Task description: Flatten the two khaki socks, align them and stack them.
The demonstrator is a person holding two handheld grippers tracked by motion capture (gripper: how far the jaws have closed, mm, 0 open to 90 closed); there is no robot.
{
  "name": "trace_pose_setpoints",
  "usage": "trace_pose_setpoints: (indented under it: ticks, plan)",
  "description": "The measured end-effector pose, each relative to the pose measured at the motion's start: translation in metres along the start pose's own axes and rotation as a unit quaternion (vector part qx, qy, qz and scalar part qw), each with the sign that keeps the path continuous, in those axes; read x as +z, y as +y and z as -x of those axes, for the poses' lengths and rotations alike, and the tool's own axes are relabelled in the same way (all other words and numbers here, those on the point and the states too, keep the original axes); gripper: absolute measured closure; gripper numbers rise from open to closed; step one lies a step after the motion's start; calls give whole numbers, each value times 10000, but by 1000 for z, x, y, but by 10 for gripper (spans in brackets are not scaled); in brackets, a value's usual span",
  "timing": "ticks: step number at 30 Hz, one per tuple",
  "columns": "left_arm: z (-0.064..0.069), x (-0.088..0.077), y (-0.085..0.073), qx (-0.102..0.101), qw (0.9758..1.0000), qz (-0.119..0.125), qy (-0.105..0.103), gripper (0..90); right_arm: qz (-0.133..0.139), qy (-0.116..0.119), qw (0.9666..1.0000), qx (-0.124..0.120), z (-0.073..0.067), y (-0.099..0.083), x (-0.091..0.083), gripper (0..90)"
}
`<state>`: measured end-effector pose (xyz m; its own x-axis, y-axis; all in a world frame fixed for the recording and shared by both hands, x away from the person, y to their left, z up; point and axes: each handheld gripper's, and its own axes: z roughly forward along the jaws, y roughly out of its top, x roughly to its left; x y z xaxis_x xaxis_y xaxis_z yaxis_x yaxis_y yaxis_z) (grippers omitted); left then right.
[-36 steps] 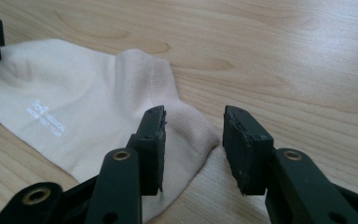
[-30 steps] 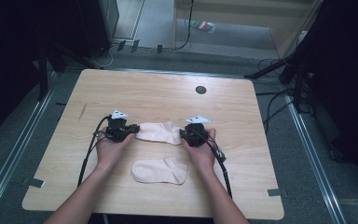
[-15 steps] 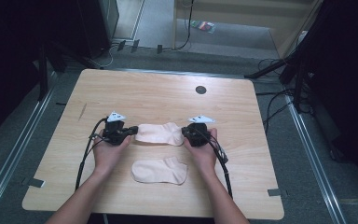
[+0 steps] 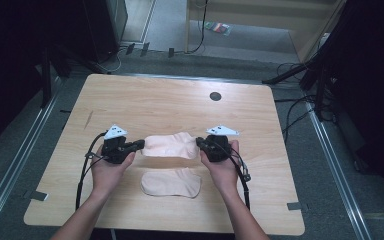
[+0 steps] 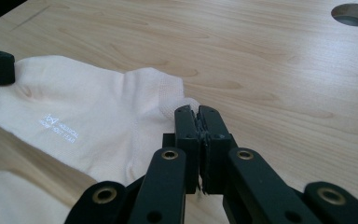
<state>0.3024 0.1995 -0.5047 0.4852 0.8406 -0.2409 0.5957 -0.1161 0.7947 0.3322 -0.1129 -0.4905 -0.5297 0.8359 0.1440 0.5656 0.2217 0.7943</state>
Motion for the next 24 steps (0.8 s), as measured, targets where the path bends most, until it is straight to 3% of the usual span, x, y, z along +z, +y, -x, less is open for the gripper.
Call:
trace_pose_setpoints:
  ticks: [6, 9, 14, 21, 24]
  plan:
    - [8, -14, -11, -25, 9999, 13, -107, 900, -27, 109, 9999, -11, -7, -12, -15, 883]
    - [16, -21, -21, 81, 9999, -32, -116, 900, -84, 163, 9998, -19, -11, -21, -22, 883]
    - [24, -25, -32, 187, 9996, -174, -134, 900, -155, 235, 9996, -20, -15, -34, -31, 883]
    - [35, -34, -49, 140, 9994, -229, -219, 900, -261, 292, 9992, -54, -20, -54, -44, 883]
    - [42, -34, -59, 249, 9989, -341, -207, 900, -316, 300, 9990, -46, -22, -65, -48, 883]
